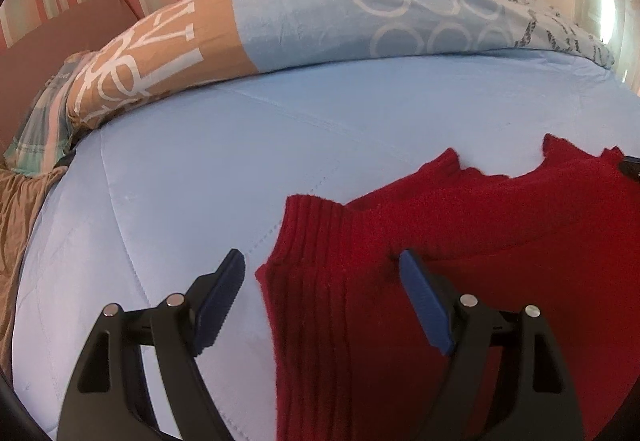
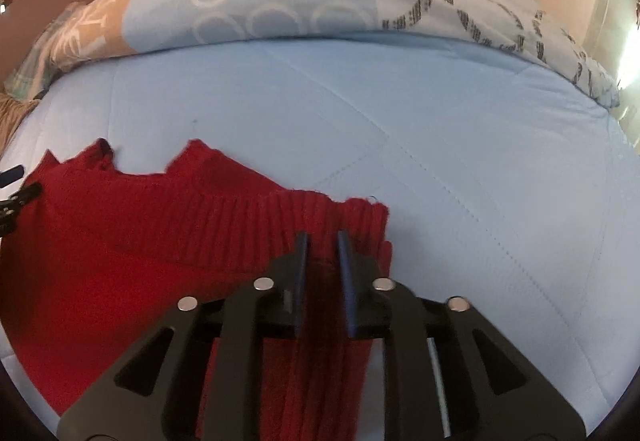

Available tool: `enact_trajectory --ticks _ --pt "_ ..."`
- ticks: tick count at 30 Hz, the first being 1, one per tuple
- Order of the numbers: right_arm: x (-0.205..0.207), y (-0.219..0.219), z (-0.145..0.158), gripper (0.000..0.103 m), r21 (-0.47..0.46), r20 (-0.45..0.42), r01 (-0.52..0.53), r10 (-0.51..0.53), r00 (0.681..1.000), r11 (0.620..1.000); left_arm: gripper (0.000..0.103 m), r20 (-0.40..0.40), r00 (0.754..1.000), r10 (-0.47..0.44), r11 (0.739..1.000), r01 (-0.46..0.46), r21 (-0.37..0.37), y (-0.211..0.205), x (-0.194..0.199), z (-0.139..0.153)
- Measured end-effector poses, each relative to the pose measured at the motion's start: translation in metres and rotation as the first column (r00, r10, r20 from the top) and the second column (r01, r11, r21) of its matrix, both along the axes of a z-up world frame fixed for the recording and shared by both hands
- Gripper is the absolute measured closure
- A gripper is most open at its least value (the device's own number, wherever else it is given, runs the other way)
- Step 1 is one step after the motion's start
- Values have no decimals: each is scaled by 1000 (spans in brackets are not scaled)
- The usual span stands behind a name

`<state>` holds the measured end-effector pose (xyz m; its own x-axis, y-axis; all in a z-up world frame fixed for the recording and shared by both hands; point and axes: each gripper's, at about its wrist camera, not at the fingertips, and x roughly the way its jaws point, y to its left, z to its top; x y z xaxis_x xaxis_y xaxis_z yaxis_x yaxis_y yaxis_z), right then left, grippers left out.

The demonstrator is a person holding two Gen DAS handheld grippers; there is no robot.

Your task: Fold small clothes

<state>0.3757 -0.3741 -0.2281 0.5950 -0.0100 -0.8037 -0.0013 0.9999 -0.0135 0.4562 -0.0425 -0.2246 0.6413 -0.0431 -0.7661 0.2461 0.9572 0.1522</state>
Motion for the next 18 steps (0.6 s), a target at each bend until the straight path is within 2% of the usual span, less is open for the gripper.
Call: enact_trajectory --ticks 1,2,4,6,10,12,16,18 --pt "-7 2 9 65 9 27 1 -1 1000 1000 23 -1 1000 1 1000 -1 0 0 0 0" --pt "-14 3 16 56 10 50 6 -6 999 1000 23 3 1000 1 1000 -1 -1 1 -1 2" --pt "-32 11 29 53 2 76 6 -6 997 1000 23 17 1000 1 1000 -1 12 1 -4 4" --pt "-46 21 32 52 7 58 1 -1 998 1000 23 24 1000 5 1000 -6 23 1 -10 6" --pt "-70 38 15 52 38 -4 -15 15 1000 999 23 14 1000 14 999 -14 28 4 -17 1" --pt "-73 35 -1 52 -5 -38 20 -20 999 1000 23 5 1000 15 999 -16 31 6 -18 -3" --pt "-79 13 -20 50 71 -48 89 -86 995 993 22 4 1000 17 1000 -17 26 11 -20 -6" --pt "-79 13 -24 48 73 -43 94 -91 995 993 22 -1 1000 21 999 -21 27 11 -19 -7"
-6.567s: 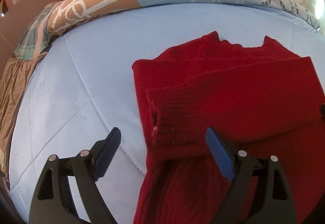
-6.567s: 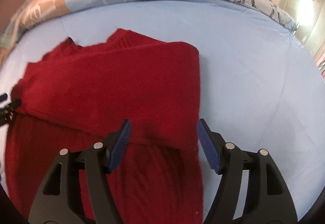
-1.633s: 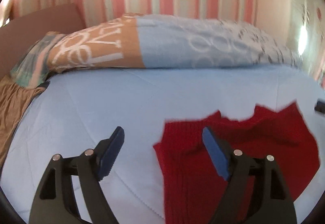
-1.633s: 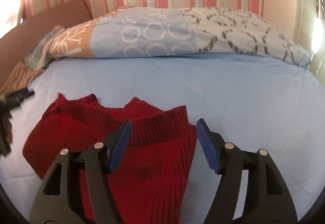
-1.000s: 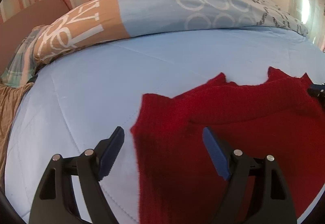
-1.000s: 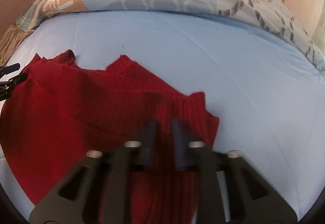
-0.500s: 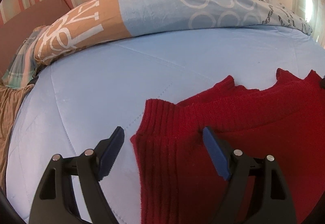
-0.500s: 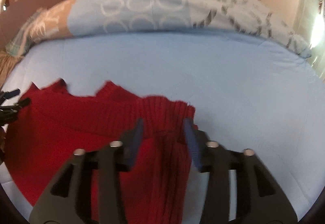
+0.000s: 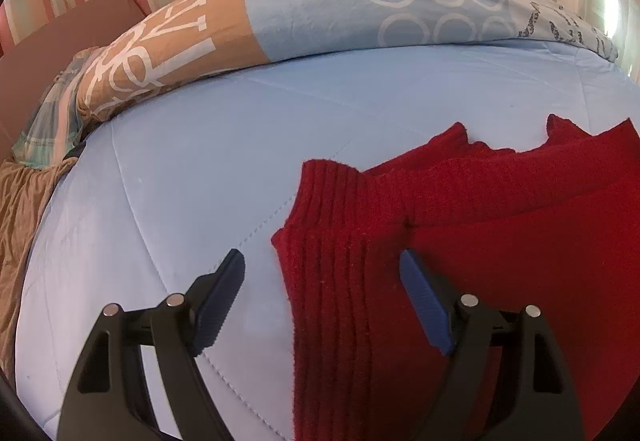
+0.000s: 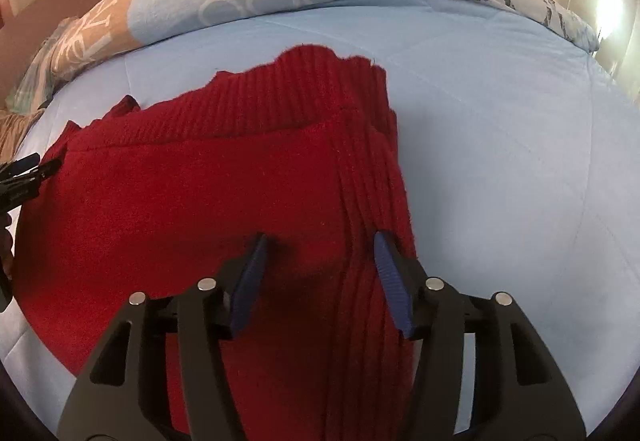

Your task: Fold small clothes

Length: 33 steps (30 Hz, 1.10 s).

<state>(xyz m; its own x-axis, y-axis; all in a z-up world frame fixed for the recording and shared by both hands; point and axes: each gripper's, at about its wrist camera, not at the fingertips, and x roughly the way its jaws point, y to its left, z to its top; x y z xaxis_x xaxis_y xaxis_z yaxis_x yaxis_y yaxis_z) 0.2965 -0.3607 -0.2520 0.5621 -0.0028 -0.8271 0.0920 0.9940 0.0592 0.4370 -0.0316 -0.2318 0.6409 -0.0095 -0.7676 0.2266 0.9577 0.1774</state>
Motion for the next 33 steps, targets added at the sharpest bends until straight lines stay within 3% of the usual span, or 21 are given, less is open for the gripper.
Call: enact_trajectory --ticks 3,5,8,12,18,22,26,33 --pt "0 2 10 46 20 7 -3 3 1000 1000 23 -4 1000 5 1000 -5 4 -1 -1 3" --pt "-10 2 26 35 52 49 -15 12 999 999 23 -7 1000 -6 1000 5 -14 -1 -7 11" --pt "-29 11 51 23 13 107 -25 24 994 1000 20 -14 1000 -9 999 8 -31 1 -25 24" --pt "-53 24 66 19 -30 105 -34 37 994 999 17 -44 999 5 997 -9 -77 7 -61 33" --pt "-90 32 57 13 -53 39 -12 14 999 999 17 -137 989 46 990 -63 -124 15 -125 31" --pt "-109 26 42 12 -12 -21 38 -38 999 999 17 -203 977 61 977 -100 -188 13 -150 22" --pt "-117 20 35 12 16 -43 83 -82 996 996 17 -211 974 86 980 -121 -160 -6 -154 16" --pt "-119 18 32 12 3 -43 94 -93 995 996 17 -179 983 47 972 -86 -216 -47 -135 28"
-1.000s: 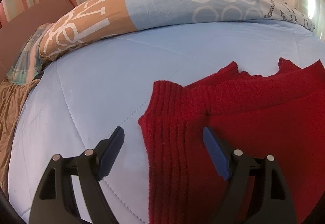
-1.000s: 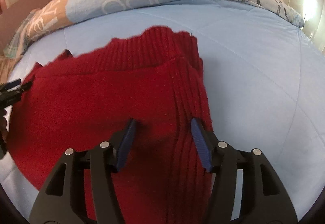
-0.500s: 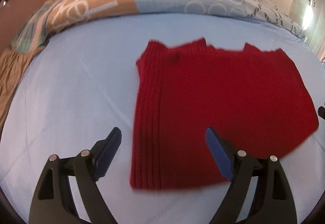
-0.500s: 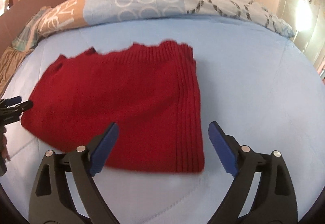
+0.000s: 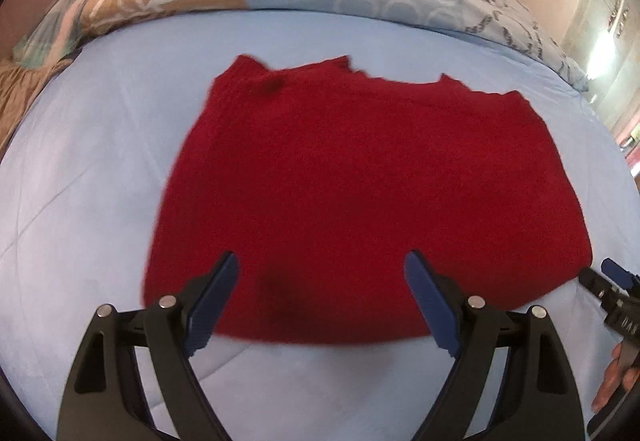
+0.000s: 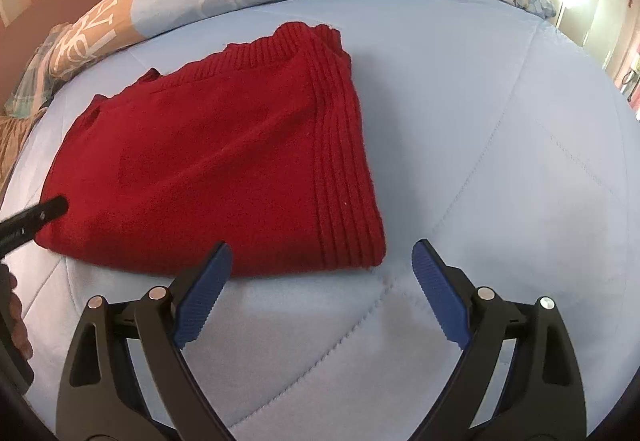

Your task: Fold small clothes

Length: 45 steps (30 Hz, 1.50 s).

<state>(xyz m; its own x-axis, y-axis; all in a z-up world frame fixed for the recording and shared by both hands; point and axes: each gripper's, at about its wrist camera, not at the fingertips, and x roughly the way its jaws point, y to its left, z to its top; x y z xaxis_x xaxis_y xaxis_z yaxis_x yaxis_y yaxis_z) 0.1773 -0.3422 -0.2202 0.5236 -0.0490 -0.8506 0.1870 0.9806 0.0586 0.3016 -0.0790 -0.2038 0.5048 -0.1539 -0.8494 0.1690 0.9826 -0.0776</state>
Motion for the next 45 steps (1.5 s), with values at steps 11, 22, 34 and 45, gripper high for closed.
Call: enact_trajectory --ticks 11,22,34,45 --pt "5 -3 -1 11 -6 6 -3 3 1000 1000 17 -6 999 -45 997 45 59 -40 15 2" --pt "-5 -12 -6 10 76 -32 9 -6 999 997 17 -32 998 -51 996 53 66 -50 12 -2" --pt "-1 -9 -20 10 230 -51 -21 34 998 973 17 -50 995 -88 992 93 89 -59 6 -9" --pt "29 -28 -34 11 333 -34 51 -42 999 941 17 -71 993 -98 989 106 106 -63 6 -18"
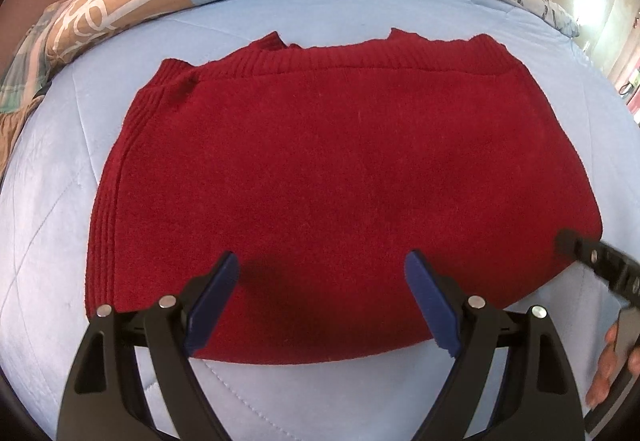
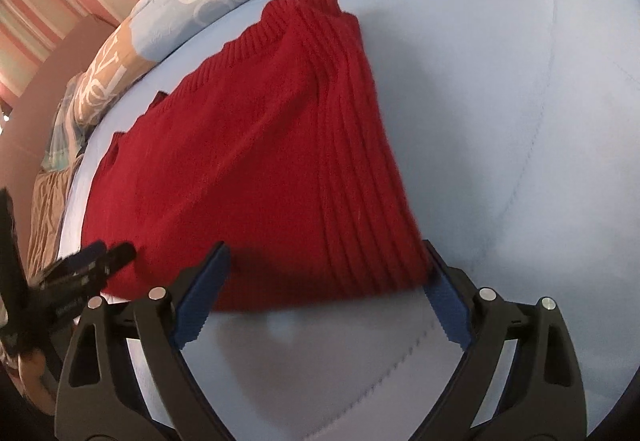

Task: Fold small clothes
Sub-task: 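Grasp the sweater side edge with the right tool and fold it over the body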

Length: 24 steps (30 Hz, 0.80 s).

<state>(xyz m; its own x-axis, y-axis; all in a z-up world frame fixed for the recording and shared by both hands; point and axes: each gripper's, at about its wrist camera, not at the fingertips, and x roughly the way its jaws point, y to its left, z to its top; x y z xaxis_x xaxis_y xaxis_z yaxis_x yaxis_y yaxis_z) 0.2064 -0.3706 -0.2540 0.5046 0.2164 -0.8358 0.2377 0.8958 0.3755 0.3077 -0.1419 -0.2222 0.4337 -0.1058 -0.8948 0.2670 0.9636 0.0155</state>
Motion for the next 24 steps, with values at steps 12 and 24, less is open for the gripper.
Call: enact_trajectory --ticks 12,24 --pt "12 -7 -1 20 99 -47 83 -79 996 992 17 -3 1000 5 1000 -5 11 -3 3 -4" --pt "12 -14 2 18 148 -61 176 -169 984 973 17 6 1000 1 1000 -1 19 -3 3 -3"
